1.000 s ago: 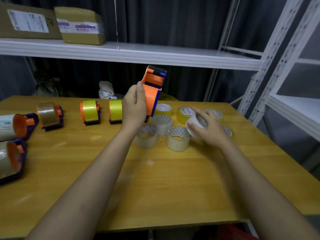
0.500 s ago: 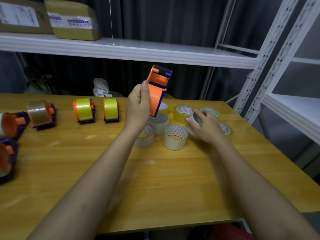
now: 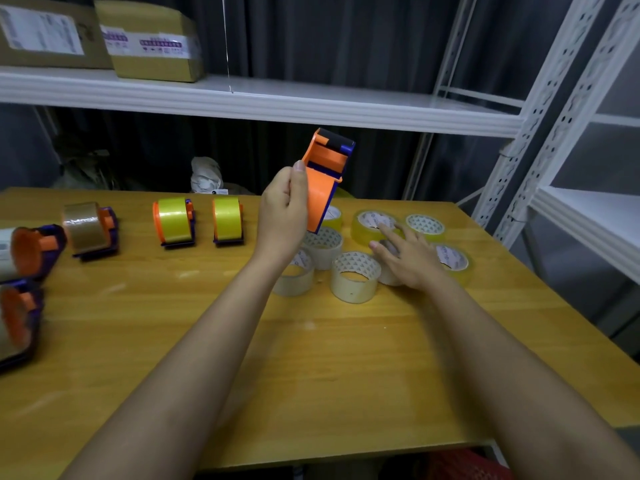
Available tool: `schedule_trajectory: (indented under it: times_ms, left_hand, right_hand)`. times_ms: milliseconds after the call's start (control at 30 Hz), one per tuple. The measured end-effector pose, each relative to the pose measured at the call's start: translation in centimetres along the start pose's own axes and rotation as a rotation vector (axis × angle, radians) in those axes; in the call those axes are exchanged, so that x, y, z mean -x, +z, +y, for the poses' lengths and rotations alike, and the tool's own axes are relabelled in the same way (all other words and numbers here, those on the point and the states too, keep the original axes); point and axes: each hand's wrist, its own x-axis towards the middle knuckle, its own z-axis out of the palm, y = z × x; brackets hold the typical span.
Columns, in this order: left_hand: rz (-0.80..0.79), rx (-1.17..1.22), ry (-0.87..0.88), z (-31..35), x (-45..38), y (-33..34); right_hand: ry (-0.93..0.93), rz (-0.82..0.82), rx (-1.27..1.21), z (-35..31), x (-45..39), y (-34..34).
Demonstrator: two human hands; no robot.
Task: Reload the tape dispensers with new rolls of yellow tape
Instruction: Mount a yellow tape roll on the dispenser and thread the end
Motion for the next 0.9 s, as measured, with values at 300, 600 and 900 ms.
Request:
schedule_trajectory:
  times_ms: [300,600,900]
  left_hand:
    - [-0.053,0.074,-0.006,0.2,0.9,2.3]
    - [-0.060,0.079,-0.043,0.1,1.9,4.2]
    - [-0.081,0.056,-0.055,0.2,2.0,4.3]
  right_hand:
    - [0.160,0.207,-0.202,5.4,1.8,-1.8]
    - [0.290,-0.202,0.044,6.4,0.7,-2.5]
    - [0.306,-0.088,0.009,6.7,0.9,-2.0]
